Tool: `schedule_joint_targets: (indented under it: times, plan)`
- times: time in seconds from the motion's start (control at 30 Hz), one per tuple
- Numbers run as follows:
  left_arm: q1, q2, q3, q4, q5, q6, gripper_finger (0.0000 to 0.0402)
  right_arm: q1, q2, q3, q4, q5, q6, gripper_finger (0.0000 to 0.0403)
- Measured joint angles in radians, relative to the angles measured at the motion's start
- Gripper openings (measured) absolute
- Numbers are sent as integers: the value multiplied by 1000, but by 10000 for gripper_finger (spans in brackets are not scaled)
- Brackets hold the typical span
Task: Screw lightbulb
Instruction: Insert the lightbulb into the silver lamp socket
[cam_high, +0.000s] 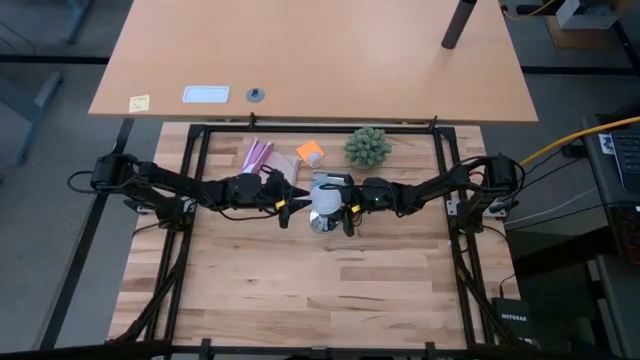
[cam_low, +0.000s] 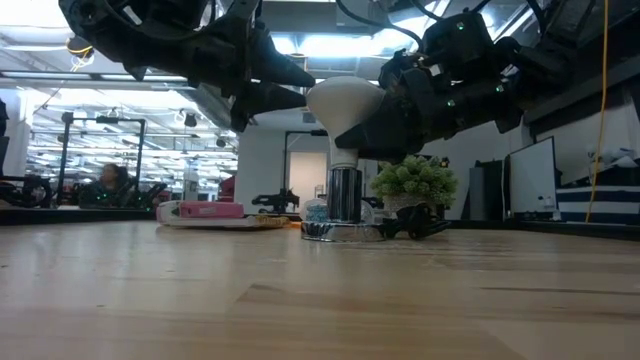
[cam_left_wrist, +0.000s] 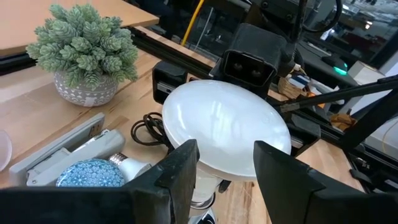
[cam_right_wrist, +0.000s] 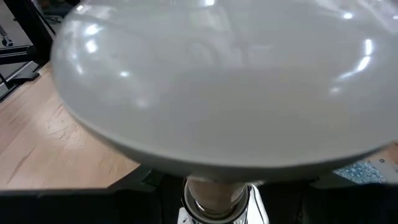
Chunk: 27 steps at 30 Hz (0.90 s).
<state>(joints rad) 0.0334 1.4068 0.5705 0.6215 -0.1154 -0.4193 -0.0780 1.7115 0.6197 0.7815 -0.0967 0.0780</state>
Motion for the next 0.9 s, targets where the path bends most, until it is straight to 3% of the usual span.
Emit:
schedule_joint_targets:
  times: [0.37,0.9]
  plan:
    - [-3,2,0,-19,3,0,150,0,2,1,-15,1,-1,235]
    - [-2,2,0,-3,0,-2,150,0,0,1,-8,1,2,237]
